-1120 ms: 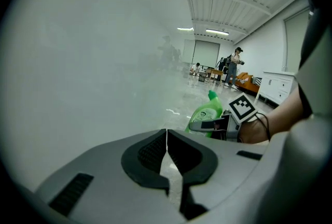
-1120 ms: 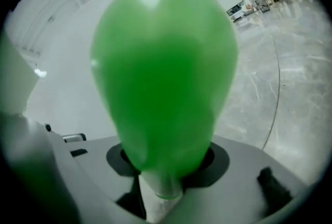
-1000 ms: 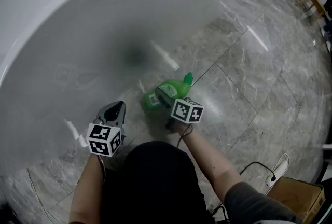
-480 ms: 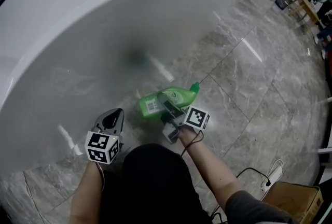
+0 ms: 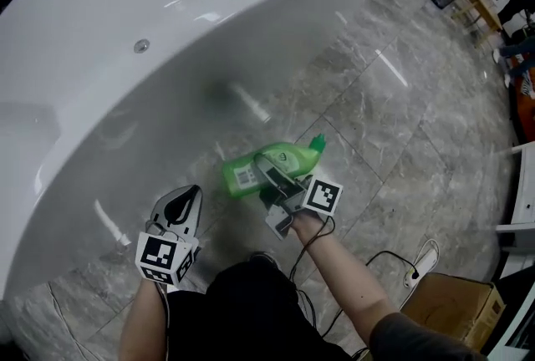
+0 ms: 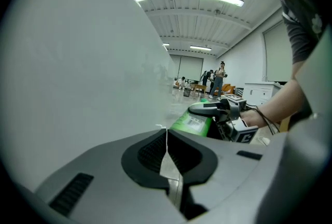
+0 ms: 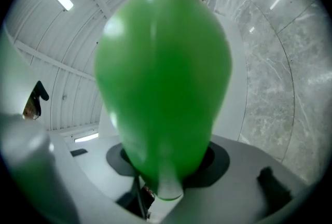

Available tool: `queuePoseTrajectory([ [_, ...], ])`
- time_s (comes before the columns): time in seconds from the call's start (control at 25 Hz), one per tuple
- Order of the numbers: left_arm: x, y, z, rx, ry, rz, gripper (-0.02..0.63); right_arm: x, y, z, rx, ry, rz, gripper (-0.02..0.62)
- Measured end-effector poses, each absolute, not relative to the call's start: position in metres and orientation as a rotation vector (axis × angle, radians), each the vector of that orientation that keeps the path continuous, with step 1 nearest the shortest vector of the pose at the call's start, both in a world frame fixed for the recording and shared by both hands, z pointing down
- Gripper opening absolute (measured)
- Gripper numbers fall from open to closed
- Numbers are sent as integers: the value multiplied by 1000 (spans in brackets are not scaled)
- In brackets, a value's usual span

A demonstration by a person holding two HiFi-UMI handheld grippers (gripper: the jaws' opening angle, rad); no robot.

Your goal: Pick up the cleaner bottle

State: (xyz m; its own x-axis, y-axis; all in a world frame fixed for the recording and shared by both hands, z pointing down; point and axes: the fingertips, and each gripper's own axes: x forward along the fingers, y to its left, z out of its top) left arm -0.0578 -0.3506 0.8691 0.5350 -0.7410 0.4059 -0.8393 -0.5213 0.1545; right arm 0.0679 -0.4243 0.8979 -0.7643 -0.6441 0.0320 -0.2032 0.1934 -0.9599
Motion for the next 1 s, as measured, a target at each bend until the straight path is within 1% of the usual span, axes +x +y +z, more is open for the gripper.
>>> queuePoseTrajectory([
  [0.16,-62,-327,840,2437,-1262,438,17,62,-398,855,-786,2121,-1621,196],
  [0.4,-88,-289,810,2205,-1305,463,17,58,-361,788,-790,2094,-1710,196],
  [0.64,-88,-289,712,2128,-1343,426,17,68,-350,689,-782,2152,-1727,196],
  [0.88,-51,-307,608,2157,-1347,418,17,97,-341,614,-786,2189,-1793,196],
  [1.0,-40,-326,570,2172,-1399,437,17,103,-347,581,-754,2221,-1788,196],
])
